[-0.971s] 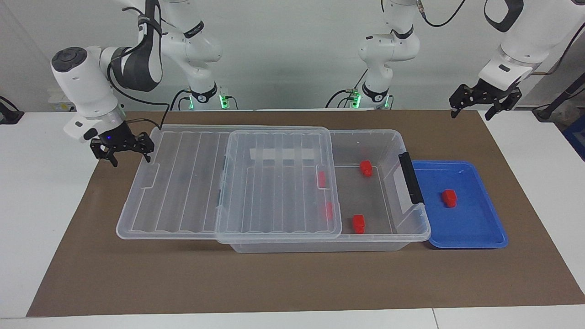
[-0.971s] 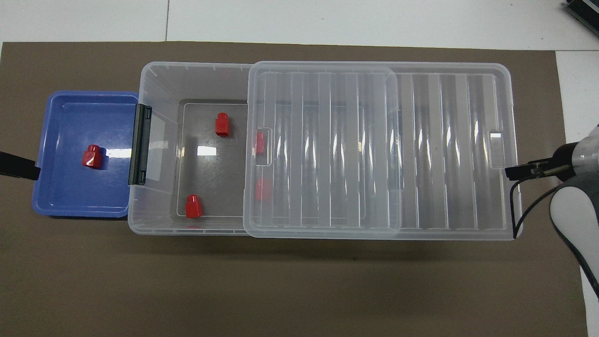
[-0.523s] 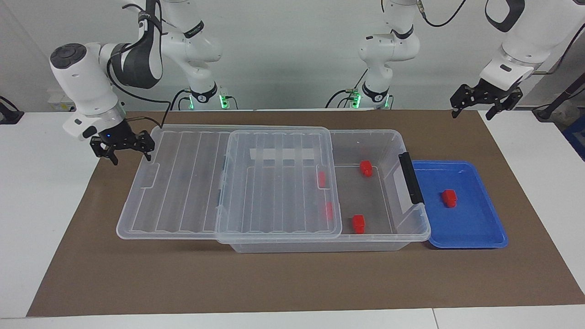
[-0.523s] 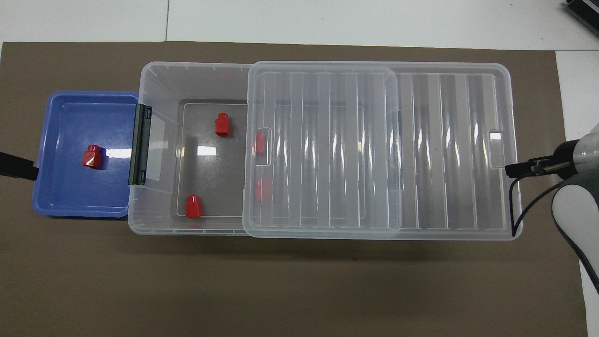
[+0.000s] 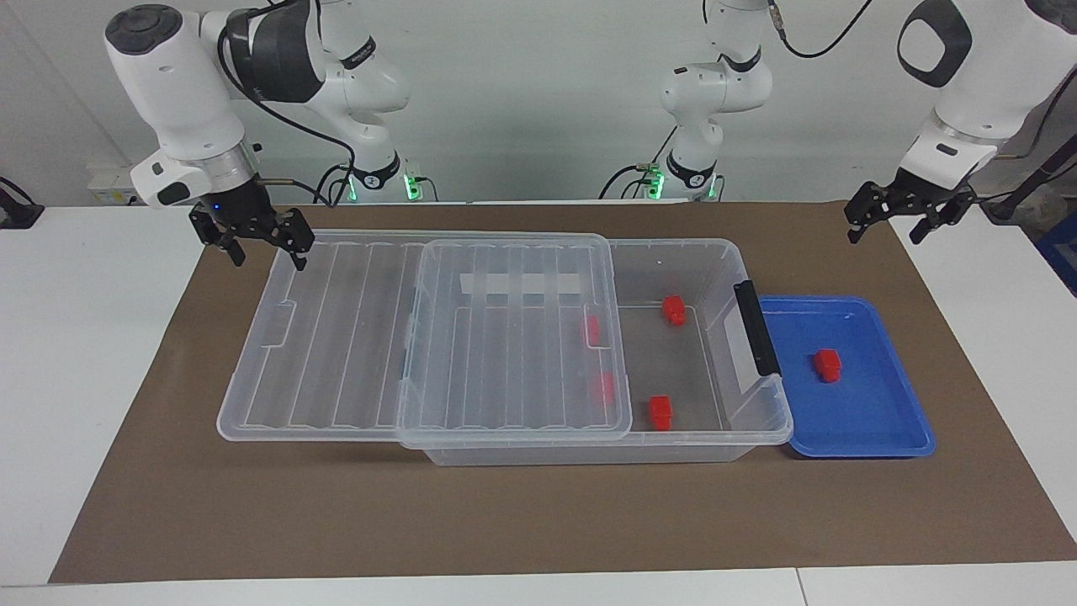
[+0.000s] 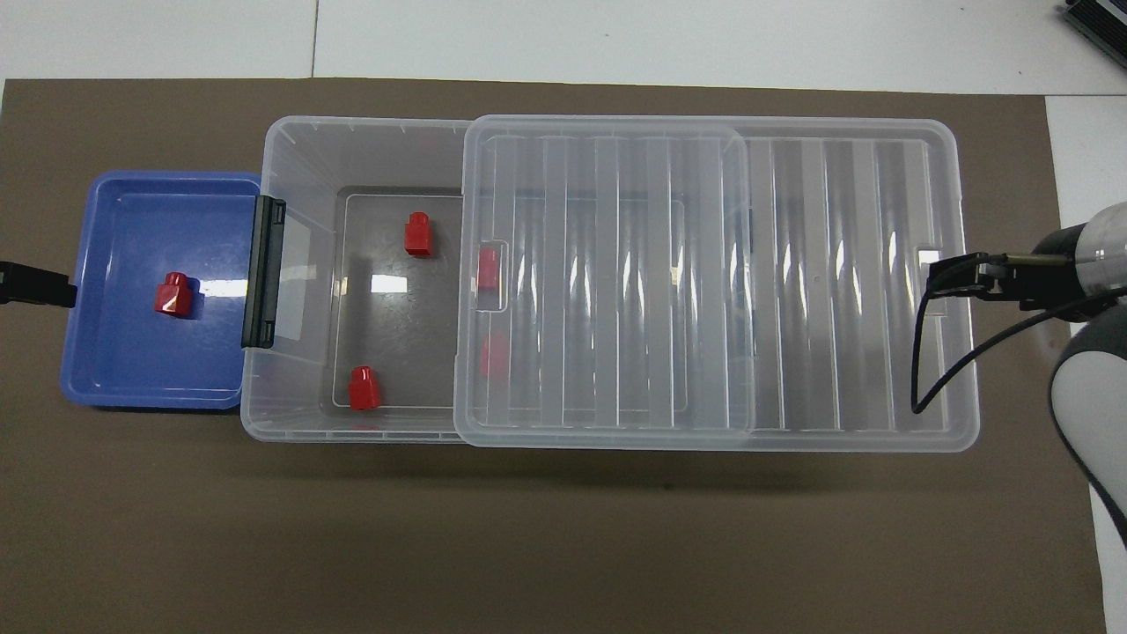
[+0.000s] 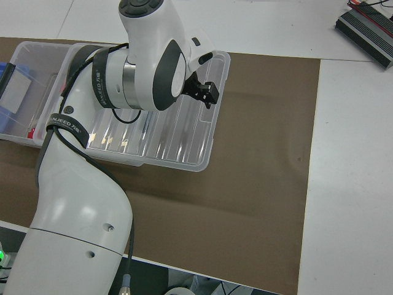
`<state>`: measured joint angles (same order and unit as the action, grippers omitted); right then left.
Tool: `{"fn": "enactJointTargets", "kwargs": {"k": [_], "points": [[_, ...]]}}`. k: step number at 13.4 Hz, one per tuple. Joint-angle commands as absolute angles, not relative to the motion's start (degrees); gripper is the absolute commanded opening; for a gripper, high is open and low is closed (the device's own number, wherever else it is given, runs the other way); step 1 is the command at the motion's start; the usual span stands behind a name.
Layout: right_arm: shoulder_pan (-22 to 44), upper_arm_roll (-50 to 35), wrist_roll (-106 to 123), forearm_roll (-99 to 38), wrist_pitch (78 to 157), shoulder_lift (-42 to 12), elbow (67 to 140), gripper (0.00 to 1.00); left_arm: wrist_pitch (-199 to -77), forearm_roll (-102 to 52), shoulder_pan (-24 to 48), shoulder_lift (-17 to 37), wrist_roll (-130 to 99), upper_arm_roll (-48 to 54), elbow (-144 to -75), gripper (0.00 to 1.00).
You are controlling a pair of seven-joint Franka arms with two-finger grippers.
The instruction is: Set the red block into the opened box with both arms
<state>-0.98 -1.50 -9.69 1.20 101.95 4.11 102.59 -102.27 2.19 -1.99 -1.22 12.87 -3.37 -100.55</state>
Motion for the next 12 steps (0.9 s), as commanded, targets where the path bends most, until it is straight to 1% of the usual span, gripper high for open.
{"fn": "enactJointTargets", "kwargs": {"k": [1,3,5,6,9,12], "points": [[-1.32,-1.67,-11.78,1.41,96.35,0.8,94.52,1.0,-113.42,3.08,-4.29,2.27,13.62,-3.08,-106.15,1.0],[-0.09,-1.67,-12.74,2.37,92.48,-1.4,89.32,1.0,-122.39,3.08,-4.92,3.34,13.62,-3.08,-111.94,1.0],[0.17,-1.76,-12.74,3.51,90.88,-1.67,87.98,1.0,-128.99,3.08,-5.8,3.51,13.54,-3.08,-116.79,1.0],[0.09,-1.76,-12.83,3.43,90.79,-1.58,88.24,1.0,-131.46,3.08,-5.8,4.65,13.62,-3.08,-118.2,1.0],[-0.35,-1.67,-12.57,3.25,90.79,-0.88,89.64,1.0,-134.63,3.08,-5.8,10.53,16.6,-3.08,-117.95,1.0],[-0.79,-1.49,-12.83,2.37,91.24,-0.27,91.14,1.0,-136.23,2.99,-5.89,13.26,16.35,-3.08,-117.95,1.0]]}}
